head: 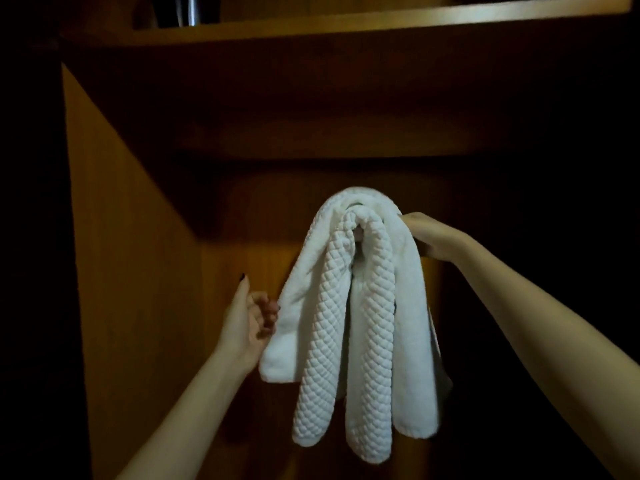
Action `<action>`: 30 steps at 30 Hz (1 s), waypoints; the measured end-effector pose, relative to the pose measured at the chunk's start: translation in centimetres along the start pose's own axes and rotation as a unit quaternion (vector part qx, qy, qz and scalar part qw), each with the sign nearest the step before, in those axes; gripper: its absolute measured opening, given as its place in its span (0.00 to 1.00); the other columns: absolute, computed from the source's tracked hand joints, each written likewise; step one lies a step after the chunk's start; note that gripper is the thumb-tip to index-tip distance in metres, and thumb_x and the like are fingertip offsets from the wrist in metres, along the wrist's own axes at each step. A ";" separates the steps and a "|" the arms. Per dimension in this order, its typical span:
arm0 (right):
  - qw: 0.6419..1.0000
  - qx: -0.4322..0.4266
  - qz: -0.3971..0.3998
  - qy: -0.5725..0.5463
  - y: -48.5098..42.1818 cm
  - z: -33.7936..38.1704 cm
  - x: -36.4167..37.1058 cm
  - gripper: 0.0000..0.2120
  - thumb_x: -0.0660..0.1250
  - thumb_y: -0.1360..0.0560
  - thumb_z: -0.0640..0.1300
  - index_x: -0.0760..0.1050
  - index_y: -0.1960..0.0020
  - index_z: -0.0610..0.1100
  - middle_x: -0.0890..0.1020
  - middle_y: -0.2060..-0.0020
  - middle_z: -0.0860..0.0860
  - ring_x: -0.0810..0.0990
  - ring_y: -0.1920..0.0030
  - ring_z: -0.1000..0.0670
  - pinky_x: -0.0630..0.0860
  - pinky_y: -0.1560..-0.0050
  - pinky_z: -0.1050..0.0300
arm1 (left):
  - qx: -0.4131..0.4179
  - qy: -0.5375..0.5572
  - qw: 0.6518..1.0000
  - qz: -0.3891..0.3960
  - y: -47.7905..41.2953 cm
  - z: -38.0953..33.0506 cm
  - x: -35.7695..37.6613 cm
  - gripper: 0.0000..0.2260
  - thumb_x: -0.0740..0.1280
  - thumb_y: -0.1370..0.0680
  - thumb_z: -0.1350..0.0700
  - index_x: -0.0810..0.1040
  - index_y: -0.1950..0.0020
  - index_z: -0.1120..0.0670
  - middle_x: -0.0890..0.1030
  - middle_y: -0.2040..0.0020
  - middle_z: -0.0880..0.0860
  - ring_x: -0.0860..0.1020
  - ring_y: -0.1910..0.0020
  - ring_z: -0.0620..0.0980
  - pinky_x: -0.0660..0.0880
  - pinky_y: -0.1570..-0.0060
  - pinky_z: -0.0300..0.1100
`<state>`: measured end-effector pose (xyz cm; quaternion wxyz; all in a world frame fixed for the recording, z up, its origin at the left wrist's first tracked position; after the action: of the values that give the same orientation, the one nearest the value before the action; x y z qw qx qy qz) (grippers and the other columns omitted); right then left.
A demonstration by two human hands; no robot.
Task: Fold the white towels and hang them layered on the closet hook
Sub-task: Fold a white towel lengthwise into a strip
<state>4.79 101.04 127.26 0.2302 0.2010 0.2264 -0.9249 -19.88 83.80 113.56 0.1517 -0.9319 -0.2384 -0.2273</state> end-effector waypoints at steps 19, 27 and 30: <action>0.938 -0.256 -0.200 0.121 5.1 4.2 1.9 0.10 0.67 0.21 0.50 0.81 0.43 0.47 0.81 0.53 0.60 0.78 0.54 0.65 0.71 0.58 0.75 | 0.374 -0.271 0.876 0.142 -2.7 -7.5 13.0 0.12 0.65 0.19 0.52 0.82 0.40 0.55 0.84 0.45 0.50 0.81 0.44 0.46 0.78 0.42 0.48; 0.945 -0.283 -0.152 0.062 6.8 2.2 3.0 0.12 0.61 0.18 0.45 0.77 0.38 0.54 0.79 0.45 0.65 0.75 0.42 0.68 0.71 0.42 0.73 | 0.330 -0.281 0.885 0.171 -2.8 -3.3 9.5 0.19 0.59 0.17 0.51 0.70 0.27 0.53 0.74 0.30 0.47 0.71 0.31 0.42 0.71 0.33 0.40; 0.961 -0.255 -0.107 0.009 8.0 -1.9 4.3 0.16 0.61 0.19 0.52 0.70 0.33 0.64 0.75 0.36 0.67 0.73 0.36 0.65 0.72 0.39 0.69 | 0.298 -0.305 0.889 0.168 -2.4 0.8 6.1 0.20 0.62 0.19 0.50 0.70 0.27 0.52 0.77 0.37 0.42 0.75 0.37 0.38 0.72 0.48 0.24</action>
<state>5.88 94.24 121.08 0.1717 0.1190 0.4771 -0.8537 -16.08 88.44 116.28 0.3781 -0.8923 -0.1697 0.1791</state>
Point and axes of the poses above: each hand's wrist, its own y-axis away from the middle knuckle, its own x-axis out of the palm, z = x × y, the point moved 4 cm from there along -y, towards the middle knuckle
